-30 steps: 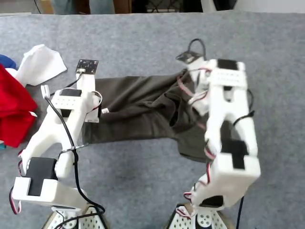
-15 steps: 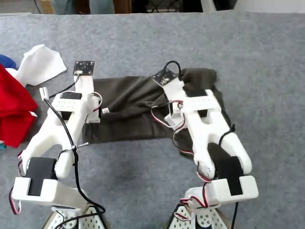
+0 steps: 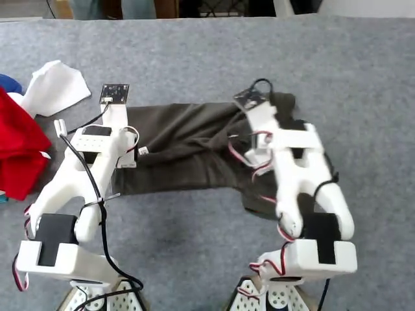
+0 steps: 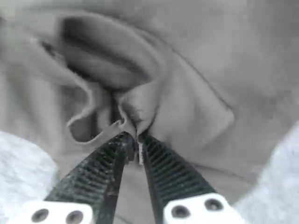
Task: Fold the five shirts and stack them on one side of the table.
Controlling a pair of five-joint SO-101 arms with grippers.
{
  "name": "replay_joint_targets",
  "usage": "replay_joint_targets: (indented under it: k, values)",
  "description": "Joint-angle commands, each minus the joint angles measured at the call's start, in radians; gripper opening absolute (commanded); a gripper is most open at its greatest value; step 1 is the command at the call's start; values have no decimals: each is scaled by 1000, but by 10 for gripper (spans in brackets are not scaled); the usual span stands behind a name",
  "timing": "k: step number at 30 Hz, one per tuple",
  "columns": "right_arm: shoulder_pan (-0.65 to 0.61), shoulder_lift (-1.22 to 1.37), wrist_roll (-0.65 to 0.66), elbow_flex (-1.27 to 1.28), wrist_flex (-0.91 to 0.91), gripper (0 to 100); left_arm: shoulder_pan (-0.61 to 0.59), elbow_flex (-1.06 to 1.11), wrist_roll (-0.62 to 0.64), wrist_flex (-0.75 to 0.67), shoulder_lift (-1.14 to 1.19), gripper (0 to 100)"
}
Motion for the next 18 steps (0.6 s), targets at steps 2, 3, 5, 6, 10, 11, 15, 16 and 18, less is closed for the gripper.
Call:
replay_joint_targets:
  k: [2,3,5,6,10,11,15,16,18]
  values:
    - [106,-24,106,-130,78,15,-8,-2,6,-12,-40,29]
    - [115,-24,132,-145,97,18,-8,-2,6,-12,-40,29]
    - [118,-24,193,-162,138,34,-8,-2,6,-12,-40,29]
    - [121,-24,212,-168,158,59,-8,-2,6,-12,-40,29]
    - [126,-73,273,-159,198,143,-8,-1,6,-12,-40,29]
    - [135,-99,302,-154,215,142,-8,-1,6,-12,-40,29]
    - [166,-228,440,-113,269,139,-8,-1,6,-12,-40,29]
    - [169,-262,470,-85,269,140,-8,-1,6,-12,-40,29]
    - [164,-311,522,-16,253,140,-8,-1,6,-12,-40,29]
